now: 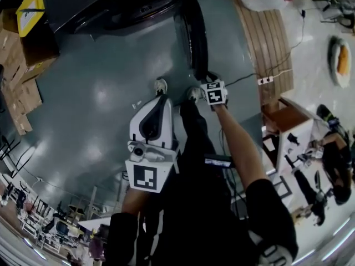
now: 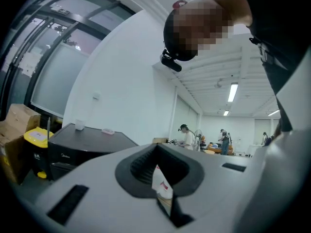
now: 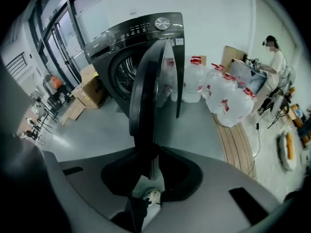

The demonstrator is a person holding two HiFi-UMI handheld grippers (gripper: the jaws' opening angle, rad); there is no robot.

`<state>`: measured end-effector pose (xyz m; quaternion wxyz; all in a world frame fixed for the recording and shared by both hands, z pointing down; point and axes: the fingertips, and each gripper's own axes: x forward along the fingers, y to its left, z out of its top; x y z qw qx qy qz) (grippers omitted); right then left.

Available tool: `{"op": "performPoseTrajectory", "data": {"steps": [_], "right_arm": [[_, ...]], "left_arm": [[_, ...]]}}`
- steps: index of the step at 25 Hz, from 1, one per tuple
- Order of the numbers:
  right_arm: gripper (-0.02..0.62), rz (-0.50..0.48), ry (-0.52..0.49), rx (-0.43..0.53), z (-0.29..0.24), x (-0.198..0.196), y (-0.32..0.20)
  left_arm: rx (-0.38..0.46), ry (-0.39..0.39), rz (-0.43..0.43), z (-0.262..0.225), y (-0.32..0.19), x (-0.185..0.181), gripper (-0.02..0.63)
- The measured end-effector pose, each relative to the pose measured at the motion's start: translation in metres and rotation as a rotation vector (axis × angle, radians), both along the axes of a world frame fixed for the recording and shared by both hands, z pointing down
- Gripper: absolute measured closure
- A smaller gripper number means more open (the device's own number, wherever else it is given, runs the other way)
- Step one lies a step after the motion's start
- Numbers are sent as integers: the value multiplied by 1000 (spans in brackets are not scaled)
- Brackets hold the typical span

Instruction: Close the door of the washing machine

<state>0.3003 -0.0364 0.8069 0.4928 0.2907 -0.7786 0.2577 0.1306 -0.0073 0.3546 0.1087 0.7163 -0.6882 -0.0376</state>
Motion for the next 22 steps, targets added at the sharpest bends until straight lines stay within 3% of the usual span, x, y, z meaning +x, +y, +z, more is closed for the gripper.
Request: {"op": "performPoseTrajectory", "data": {"steps": [10,22], "right_arm": [[509,132,-3,-3,9,-61,27],[499,299,-42,-64,14,-156,49]], "left_arm": [[-2,-13,-133,8,40,-76,603],[2,10,-114,22,55,-164,603]]}}
